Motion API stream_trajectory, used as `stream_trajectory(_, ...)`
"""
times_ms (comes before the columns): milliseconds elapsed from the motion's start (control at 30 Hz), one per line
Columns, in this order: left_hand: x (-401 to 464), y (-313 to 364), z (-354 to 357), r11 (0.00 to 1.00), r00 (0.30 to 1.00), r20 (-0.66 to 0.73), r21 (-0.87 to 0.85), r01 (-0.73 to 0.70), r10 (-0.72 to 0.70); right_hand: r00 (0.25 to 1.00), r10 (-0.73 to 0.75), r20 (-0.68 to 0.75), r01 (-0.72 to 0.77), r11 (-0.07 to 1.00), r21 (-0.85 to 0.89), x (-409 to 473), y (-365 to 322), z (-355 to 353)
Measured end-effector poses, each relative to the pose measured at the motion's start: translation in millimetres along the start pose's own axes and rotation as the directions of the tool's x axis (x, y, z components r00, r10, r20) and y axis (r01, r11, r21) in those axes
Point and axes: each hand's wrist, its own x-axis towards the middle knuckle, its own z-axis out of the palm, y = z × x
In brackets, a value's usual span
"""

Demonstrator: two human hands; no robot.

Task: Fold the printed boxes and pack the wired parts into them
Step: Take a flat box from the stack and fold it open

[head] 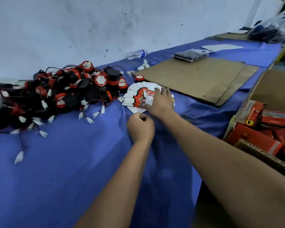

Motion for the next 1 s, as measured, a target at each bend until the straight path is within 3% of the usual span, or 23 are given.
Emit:
stream_trajectory(100, 18.8, -5.3, 0.0, 0.999, 0.998, -0.048, -0.034, 0.036, -0.037, 0.994, -0.020, 0.112, 0.022, 1.000, -0.013, 21.9, 5.2, 19.2)
stream_trajectory(200, 36.3, -8.1, 2.4, 0.969, 0.983, -0.035, -0.178, 0.174, -0.183, 0.999, -0.034, 0.015, 0.035, 0.993, -0.112, 23.6, 7.7, 28.1)
stream_trajectory(267, 45.1, -1.7, 0.7, 0.878, 0.952, 0.042, -0.376, 0.297, -0.303, 0.997, -0.060, -0.053, 0.051, 0.986, -0.158, 13.8, 1.2, 23.4)
stream_trajectory(333, 51.4, 5.4, -6.7, 0.730, 0.900, 0.207, -0.529, 0.434, -0.384, 0.984, -0.130, -0.118, 0.115, 0.985, -0.126, -3.9, -8.0, 15.6)
stream_trajectory(433, 46.9, 13.6, -41.0, 0.552, 0.810, 0.513, -0.603, 0.576, -0.285, 0.914, -0.273, -0.299, 0.319, 0.940, 0.116, -48.8, -27.6, 9.1)
stream_trajectory(533, 37.2, 10.1, -85.2, 0.495, 0.789, 0.609, -0.662, 0.562, -0.081, 0.859, -0.360, -0.363, 0.493, 0.774, 0.398, -100.2, -60.1, 9.6)
stream_trajectory(667, 20.2, -7.7, -168.3, 0.448, 0.870, 0.493, -0.779, 0.438, 0.007, 0.755, -0.604, -0.256, 0.616, 0.519, 0.593, -148.1, -111.3, 12.6)
stream_trajectory(733, 14.4, -23.3, -213.6, 0.437, 0.927, 0.374, -0.837, 0.328, 0.021, 0.707, -0.681, -0.189, 0.538, 0.345, 0.769, -165.8, -137.1, 16.8)
stream_trajectory(767, 9.8, -31.7, -233.1, 0.433, 0.948, 0.318, -0.854, 0.289, -0.006, 0.724, -0.671, -0.164, 0.462, 0.295, 0.836, -171.3, -148.5, 20.4)
stream_trajectory(867, -7.9, -59.7, -286.1, 0.552, 0.986, 0.141, -0.817, 0.165, -0.085, 0.772, -0.634, -0.050, 0.265, 0.248, 0.932, -182.8, -189.3, 39.1)
stream_trajectory(933, -19.4, -78.3, -316.1, 0.668, 0.997, 0.001, -0.742, 0.050, -0.074, 0.717, -0.694, 0.060, 0.156, 0.244, 0.957, -190.5, -212.7, 59.5)
stream_trajectory(1000, -26.0, -91.2, -338.8, 0.701, 0.974, -0.208, -0.708, -0.091, -0.084, 0.614, -0.782, 0.110, 0.139, 0.245, 0.960, -198.9, -226.5, 79.8)
